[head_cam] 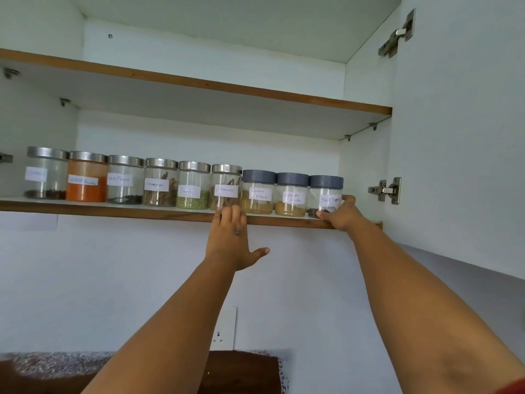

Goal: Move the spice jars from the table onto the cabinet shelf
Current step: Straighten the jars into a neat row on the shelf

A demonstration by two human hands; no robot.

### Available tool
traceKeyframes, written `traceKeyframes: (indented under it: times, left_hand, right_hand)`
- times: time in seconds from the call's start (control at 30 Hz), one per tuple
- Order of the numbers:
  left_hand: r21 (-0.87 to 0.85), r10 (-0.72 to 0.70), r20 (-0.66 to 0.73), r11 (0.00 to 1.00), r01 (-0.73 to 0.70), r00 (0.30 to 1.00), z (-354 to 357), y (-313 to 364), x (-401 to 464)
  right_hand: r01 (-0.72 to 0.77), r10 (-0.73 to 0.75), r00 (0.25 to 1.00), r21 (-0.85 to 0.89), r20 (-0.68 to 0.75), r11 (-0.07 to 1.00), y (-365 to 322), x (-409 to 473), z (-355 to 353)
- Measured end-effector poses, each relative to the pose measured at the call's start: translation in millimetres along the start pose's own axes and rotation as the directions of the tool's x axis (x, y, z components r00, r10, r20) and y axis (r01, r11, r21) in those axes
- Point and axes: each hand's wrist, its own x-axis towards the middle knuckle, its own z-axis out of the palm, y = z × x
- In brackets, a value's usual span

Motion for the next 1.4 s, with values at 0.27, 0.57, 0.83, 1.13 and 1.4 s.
traceKeyframes:
  times: [0.27, 0.57, 0.83, 1.13, 1.4]
  left_hand:
    - [0.002, 0.034, 0.065, 0.999, -0.034, 0.997, -10.8, -3.6, -2.6]
    - [-0.434, 0.150, 0.329, 0.901, 0.008, 0.933, -38.9, -31.7, -0.8]
    - [-0.375, -0.038, 0.061, 0.925, 0.058, 0.997, -55.6, -155.1, -36.8]
    - [-0.062, -0.212, 0.010, 0.975, 0.212, 0.977, -98.3, -362.1, -27.2]
    - [-0.084, -0.128, 0.190, 0.986, 0.146, 0.973, -91.3, -434.6, 30.4]
  right_hand:
    - [0.068, -0.052, 0.969, 0.061, -0.241, 0.996, 1.6, -27.9, 17.6]
    - [0.495, -0.501, 0.715, -0.152, -0.489, 0.855, -51.7, -92.4, 95.4]
    - [0.714, -0.718, 0.621, -0.150, -0.315, 0.684, -160.6, -133.4, 188.4]
    - [0.795, -0.799, 0.599, -0.081, -0.040, 0.601, -303.2, -166.6, 285.5]
    - [0.744, -0.757, 0.645, -0.306, 0.101, 0.594, -369.1, -149.3, 330.6]
